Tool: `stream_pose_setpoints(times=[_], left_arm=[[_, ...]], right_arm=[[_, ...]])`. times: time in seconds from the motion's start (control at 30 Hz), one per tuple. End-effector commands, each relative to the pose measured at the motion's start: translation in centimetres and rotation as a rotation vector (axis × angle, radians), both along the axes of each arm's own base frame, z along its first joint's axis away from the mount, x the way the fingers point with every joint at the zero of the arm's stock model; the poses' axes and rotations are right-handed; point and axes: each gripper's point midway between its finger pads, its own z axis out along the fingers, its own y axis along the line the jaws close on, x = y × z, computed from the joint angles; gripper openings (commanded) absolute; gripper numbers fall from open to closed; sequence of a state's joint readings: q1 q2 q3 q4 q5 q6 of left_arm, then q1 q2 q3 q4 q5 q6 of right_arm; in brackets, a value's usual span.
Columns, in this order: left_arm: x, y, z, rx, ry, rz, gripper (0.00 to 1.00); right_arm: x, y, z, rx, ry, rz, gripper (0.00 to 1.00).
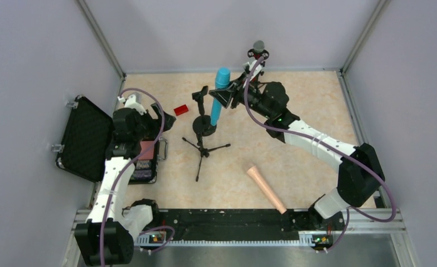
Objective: Attach the microphones to the stand
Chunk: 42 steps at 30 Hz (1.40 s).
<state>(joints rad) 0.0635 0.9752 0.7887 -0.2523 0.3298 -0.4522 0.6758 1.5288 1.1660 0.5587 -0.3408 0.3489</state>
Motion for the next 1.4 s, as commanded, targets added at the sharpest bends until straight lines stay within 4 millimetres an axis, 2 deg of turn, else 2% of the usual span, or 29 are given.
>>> stream_pose_setpoints(times=[0.0,0.4,0.63,0.73,0.87,0.97,1.37], left_arm=[[0.6,0.0,1.4,-0.01,-0.063,-0.004,0.97],[0.7,0.0,1.3,-0.019,-0.062,-0.007,0.97],[0.6,0.1,1.2,-0.023,-0.057,-0.007,0.97],[0.6,0.1,1.2,-0.023,-0.057,-0.006,0.97],[0.6,0.0,1.2,-0.026,-0.058,-0.009,0.97],[0.7,0.1,1.1,-0.027,-0.055,-0.009,0.97],[0.5,0.1,1.3,-0.026,-0.06,-0.01,0.97]], right_arm=[[-2.1,0.3,2.0,0.023,-0.073,0.042,0.0],[-4.4,0.2,1.6,0.022,-0.157,0.105,0.0],[-5.2,-0.6,3.7,0.056,-0.23,0.082,0.0],[-5.2,-1.4,4.8,0.1,-0.202,0.05,0.0],[-6.3,-2.0,6.5,0.161,-0.201,0.055,0.0],[-6.6,-2.2,6.8,0.167,-0.21,0.041,0.0],[-4.8,-0.7,2.2,0.093,-0.129,0.029,0.0]])
